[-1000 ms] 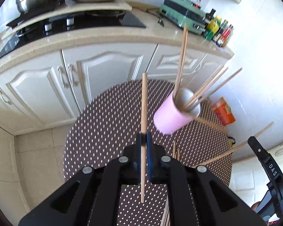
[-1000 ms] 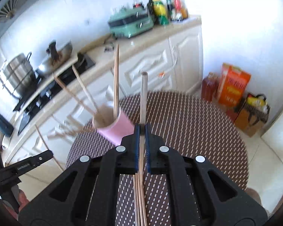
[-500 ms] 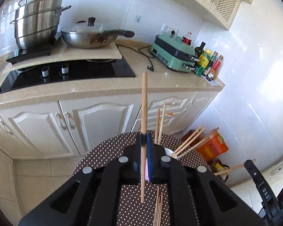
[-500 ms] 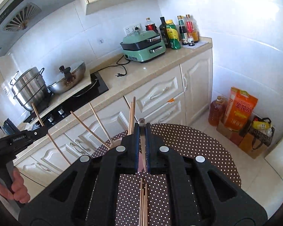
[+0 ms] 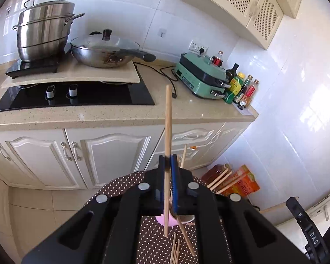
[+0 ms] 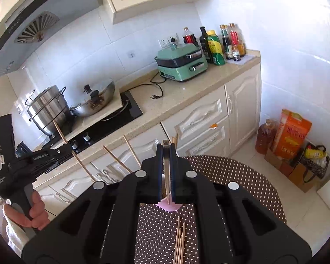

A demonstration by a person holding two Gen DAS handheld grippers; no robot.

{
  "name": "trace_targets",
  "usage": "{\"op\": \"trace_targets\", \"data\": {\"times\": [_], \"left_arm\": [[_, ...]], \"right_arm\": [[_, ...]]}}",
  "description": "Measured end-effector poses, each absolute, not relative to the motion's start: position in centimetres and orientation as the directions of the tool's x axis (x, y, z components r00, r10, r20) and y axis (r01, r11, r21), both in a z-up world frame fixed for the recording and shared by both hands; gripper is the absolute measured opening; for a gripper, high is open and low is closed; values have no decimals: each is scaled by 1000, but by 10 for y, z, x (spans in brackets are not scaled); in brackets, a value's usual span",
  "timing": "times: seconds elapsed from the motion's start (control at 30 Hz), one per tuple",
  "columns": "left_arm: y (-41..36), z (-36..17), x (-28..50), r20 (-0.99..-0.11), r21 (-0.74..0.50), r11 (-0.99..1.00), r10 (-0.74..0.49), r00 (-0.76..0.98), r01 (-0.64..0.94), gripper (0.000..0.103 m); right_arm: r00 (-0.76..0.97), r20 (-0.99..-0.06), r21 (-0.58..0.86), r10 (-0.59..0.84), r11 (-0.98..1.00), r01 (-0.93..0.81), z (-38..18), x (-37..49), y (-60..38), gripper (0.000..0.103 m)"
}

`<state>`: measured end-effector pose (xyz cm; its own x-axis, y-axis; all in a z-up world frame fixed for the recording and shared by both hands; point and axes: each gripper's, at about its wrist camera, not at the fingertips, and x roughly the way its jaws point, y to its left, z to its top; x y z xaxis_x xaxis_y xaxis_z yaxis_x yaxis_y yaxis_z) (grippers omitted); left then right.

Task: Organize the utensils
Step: 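Lift both held chopsticks and carry them over the pink cup, then lower the chopsticks into the pink cup and open both tools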

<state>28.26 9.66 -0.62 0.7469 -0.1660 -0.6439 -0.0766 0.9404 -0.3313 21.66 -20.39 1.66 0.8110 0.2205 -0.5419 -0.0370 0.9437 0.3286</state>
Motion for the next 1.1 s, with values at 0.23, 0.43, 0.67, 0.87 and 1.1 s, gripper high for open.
{"op": "trace_targets", "data": {"times": [0.23,0.43,0.67,0.87,1.1], "left_arm": [[88,1,296,-565,-373,927,-194,802,-38,6],[62,-14,305,-532,-345,938,-203,822,8,6],[38,-53,320,-544,-279,958,-219,810,72,6],[26,-84,325,-571,-201,975,-193,798,92,6],[21,-110,318,-611,-186,976,-208,764,116,6]], "right_arm": [[822,-506,331,262,939,-96,50,222,-195,6],[808,-525,291,265,949,-122,50,237,-185,6],[761,-593,275,263,954,-115,18,259,-185,6],[718,-645,272,261,957,-105,-14,275,-186,6],[647,-707,300,286,949,-92,-54,292,-183,6]]}}
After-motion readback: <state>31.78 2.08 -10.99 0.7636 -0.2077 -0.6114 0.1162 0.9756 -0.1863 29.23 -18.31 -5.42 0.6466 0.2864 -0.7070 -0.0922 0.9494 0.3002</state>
